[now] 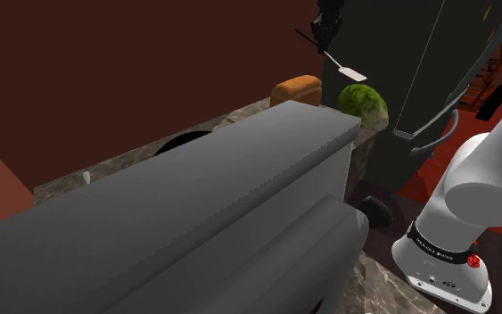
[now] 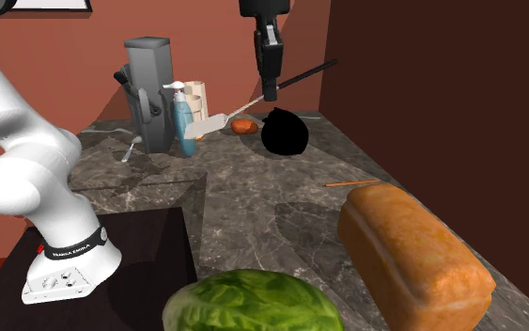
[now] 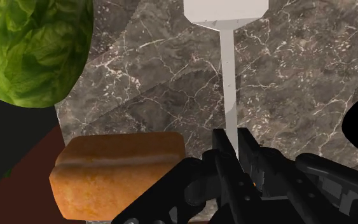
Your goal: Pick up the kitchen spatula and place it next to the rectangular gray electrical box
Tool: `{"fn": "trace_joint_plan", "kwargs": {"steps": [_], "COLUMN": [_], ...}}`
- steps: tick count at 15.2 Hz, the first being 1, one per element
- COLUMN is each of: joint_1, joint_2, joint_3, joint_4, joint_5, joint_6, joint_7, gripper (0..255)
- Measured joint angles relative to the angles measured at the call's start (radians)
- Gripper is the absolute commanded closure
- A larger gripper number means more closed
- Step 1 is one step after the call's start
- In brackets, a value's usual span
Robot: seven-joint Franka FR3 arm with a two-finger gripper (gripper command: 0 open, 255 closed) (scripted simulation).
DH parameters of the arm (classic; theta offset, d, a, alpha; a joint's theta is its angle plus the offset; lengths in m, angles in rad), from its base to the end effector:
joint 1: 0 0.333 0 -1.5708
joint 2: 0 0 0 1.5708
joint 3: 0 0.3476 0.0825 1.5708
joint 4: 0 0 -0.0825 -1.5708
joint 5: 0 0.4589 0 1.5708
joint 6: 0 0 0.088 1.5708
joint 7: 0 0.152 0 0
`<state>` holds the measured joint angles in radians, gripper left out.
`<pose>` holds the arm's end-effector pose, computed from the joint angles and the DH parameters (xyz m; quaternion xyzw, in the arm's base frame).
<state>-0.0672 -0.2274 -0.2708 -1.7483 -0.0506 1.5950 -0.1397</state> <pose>0.5188 -0.2065 0.6452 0.9947 -0.0968 0.0332 0.0030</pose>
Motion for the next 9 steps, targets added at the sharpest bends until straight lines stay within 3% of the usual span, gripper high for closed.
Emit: {"fn": "trace_joint_plan", "kwargs": {"steps": [9], "joint_1": [0.001], "joint_2": [0.049], "joint_3": [-0.004], "joint_4": [0.175], "joint_5": [0.012], "joint_6": [-0.127], "joint_7": [-0.01], "gripper": [255]}}
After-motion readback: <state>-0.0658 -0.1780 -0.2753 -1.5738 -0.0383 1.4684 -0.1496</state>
